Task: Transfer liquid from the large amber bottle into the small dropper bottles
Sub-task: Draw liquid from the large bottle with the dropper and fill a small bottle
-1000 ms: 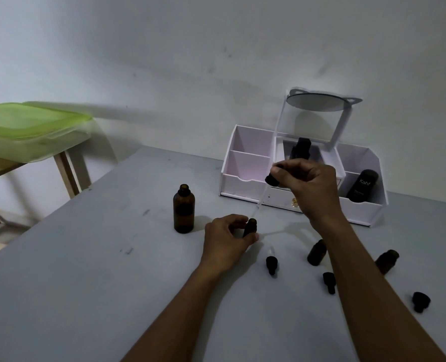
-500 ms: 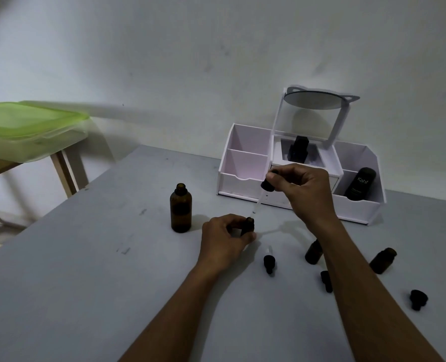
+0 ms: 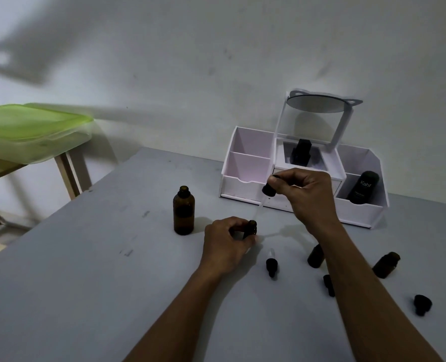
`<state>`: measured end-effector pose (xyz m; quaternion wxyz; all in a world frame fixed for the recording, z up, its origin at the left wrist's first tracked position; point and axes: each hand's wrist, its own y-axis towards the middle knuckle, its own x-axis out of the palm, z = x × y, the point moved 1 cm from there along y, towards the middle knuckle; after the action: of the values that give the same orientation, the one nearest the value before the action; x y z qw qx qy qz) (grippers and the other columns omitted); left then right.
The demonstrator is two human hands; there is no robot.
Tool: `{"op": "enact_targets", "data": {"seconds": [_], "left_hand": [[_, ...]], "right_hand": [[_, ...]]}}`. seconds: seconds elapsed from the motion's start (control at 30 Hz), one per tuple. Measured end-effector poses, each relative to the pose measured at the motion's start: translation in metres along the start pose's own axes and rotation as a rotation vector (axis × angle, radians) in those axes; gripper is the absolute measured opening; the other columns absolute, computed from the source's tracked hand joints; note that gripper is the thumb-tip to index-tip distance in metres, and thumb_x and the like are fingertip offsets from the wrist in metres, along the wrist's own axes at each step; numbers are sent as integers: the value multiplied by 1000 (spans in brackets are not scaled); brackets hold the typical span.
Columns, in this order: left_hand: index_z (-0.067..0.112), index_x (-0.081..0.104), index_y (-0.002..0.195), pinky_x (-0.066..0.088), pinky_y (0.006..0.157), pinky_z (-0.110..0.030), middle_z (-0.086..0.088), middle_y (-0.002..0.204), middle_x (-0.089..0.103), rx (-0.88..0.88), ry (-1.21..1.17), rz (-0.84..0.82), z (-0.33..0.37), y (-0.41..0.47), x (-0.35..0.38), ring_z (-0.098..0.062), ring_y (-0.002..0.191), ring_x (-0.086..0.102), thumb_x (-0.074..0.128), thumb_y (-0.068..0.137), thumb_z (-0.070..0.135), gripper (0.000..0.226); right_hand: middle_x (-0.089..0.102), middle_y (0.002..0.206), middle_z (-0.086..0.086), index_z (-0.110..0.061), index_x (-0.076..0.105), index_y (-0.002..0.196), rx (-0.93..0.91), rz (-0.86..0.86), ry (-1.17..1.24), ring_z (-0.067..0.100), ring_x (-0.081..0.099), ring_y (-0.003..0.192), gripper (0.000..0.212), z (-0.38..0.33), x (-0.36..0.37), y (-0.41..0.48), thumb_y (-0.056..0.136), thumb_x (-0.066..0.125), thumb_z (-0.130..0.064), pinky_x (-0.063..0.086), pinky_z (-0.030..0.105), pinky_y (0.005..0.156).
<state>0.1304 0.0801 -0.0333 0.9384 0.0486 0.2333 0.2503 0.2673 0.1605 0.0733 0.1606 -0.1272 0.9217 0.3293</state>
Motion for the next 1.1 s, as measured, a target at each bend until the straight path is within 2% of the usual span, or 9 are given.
{"op": "enact_targets", "data": {"seconds": [0.2,0.33,0.4,0.53,0.6,0.67,0.73,0.9,1.1], "left_hand": [[23,72,109,46,83,-8,11,107,70,7,-13,-9,1,-1,-1,0,90,60,80,76,27,35],[23,70,115,43,85,-8,10,112,69,-17,-24,-24,2,-2,-1,0,96,58,80,76,28,41],[23,67,119,40,84,-5,12,114,66,-36,-56,-25,3,-5,-4,1,98,57,80,75,30,47],[26,62,122,41,80,-4,11,116,63,-73,-129,-32,-2,-15,-18,0,103,57,80,74,30,51],[28,62,119,44,79,-5,12,115,63,-105,-165,-32,-8,-22,-30,-2,104,58,80,75,28,48],[29,64,114,48,79,-9,10,111,65,-143,-224,-2,-14,-29,-48,-2,100,62,82,74,25,44],[28,66,109,50,77,-9,9,104,68,-160,-242,75,-22,-35,-69,-1,94,65,83,71,24,41],[27,66,105,47,68,-6,10,98,69,-173,-219,318,-38,-39,-110,2,87,64,84,70,21,40],[26,58,126,49,89,-22,7,115,63,-160,-180,342,-46,-26,-116,-8,104,61,86,68,27,65]], "right_hand": [[77,77,-9,-18,77,88,19,-16,33,6,74,74,5,-3,-2,0,87,75,-13,60,27,75],[74,74,-18,-26,74,85,1,-8,59,-4,72,71,12,-13,-5,2,87,76,-14,55,11,71],[74,70,-17,-23,75,86,-14,4,81,-4,72,71,10,-20,-6,5,87,76,-13,54,10,71],[76,75,-19,-28,75,88,-50,19,136,4,75,78,12,-36,-1,13,87,76,-16,61,24,79],[78,80,-12,-30,75,89,-56,16,194,13,76,83,13,-45,4,18,87,75,-17,62,35,83],[79,84,-1,-23,77,92,-56,4,262,22,77,85,9,-54,15,22,87,76,-16,61,44,84],[79,84,4,-18,77,94,-53,-12,337,23,77,85,8,-64,29,25,87,75,-13,62,45,83],[80,85,2,-26,76,89,-26,-55,408,24,77,87,13,-77,62,30,86,77,-13,61,47,85],[79,86,10,-7,77,97,-4,-54,394,28,77,86,14,-75,84,34,85,79,-13,61,51,85]]}}
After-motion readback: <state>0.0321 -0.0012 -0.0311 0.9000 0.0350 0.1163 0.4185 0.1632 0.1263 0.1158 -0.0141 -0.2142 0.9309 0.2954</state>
